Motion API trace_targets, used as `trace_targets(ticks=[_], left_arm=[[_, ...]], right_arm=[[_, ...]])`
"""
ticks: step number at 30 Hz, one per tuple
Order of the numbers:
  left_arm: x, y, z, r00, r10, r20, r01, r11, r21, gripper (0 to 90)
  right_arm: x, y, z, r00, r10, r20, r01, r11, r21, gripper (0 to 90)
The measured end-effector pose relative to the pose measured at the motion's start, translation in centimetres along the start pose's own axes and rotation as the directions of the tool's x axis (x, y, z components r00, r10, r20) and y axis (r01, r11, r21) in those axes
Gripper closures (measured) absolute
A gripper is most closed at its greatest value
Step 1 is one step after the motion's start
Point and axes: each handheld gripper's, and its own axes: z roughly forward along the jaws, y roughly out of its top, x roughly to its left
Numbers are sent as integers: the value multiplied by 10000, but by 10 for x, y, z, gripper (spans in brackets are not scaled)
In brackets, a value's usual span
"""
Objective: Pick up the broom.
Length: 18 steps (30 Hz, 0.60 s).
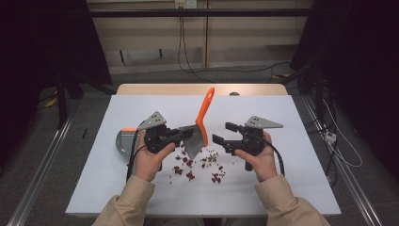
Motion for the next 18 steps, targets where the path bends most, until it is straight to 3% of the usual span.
trace_targets(ticks=[9,18], left_arm=[[-5,3,4,9992,39,394,-39,10000,7,847],[-10,3,7,9970,23,779,-24,10000,17,846]], right_arm=[[-1,-8,2,9992,75,-384,-71,9999,115,253],[0,-8,3,9913,-36,-1313,26,10000,-77,410]])
